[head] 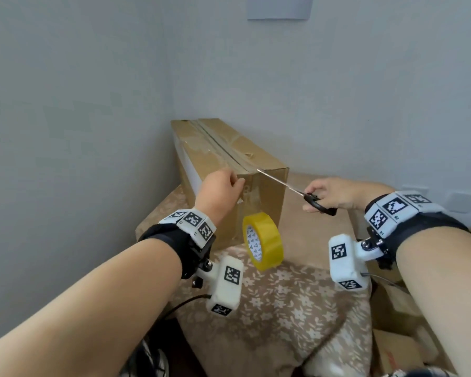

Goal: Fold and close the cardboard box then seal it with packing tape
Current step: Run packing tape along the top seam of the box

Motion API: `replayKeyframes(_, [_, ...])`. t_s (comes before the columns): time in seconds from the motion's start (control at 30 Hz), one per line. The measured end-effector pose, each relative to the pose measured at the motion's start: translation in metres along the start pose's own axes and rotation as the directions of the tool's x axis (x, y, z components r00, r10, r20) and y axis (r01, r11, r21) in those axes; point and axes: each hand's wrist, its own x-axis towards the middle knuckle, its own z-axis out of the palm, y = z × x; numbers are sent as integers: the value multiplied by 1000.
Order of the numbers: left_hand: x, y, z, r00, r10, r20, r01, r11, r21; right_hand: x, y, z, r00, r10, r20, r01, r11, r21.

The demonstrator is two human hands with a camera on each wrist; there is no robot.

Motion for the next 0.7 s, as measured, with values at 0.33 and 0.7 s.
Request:
replayKeyframes(0.33, [-24,12,46,674,-493,550,737,498,-457,-18,-13,0,983,115,142,-61,938,-342])
replayKeyframes(0.7, [-32,1,73,689,-605,400,697,399,-597,12,-1,2,952,47,304,45,957,-287])
